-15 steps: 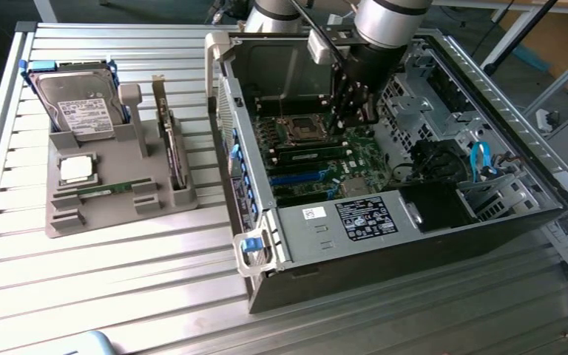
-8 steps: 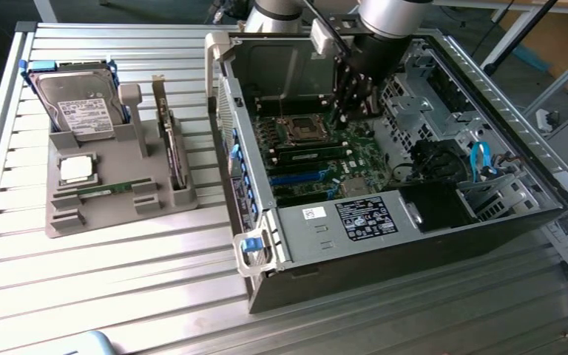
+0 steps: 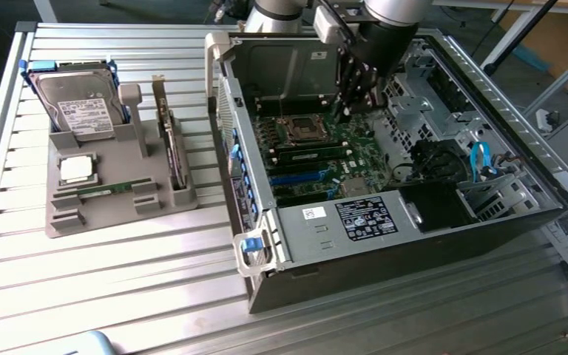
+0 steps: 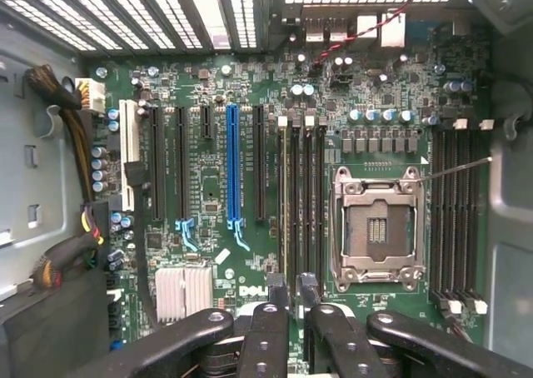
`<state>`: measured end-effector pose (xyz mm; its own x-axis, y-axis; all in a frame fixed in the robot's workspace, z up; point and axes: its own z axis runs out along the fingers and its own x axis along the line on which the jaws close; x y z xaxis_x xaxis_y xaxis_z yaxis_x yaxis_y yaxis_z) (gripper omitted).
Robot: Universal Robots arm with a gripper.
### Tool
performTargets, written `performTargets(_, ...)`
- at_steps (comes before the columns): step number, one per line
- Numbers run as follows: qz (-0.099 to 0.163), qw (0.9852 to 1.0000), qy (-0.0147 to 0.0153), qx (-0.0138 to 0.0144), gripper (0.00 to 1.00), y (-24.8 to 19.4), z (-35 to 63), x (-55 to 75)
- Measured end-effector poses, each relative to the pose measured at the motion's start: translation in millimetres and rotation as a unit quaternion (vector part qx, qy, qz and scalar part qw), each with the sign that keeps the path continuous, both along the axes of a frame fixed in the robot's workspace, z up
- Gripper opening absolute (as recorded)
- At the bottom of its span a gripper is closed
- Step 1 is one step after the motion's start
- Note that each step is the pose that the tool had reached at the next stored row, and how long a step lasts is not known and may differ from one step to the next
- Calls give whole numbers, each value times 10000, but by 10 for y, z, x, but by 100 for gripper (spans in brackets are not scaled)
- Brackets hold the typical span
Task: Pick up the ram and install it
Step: 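Insert the ram into the slot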
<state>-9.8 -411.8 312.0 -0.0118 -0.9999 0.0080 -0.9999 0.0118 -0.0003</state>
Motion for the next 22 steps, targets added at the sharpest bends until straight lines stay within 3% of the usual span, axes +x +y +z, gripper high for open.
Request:
performTargets(9,0,10000,0,0,19,0,151,2)
performTargets(22,0,10000,0,-7,19,0,219,2)
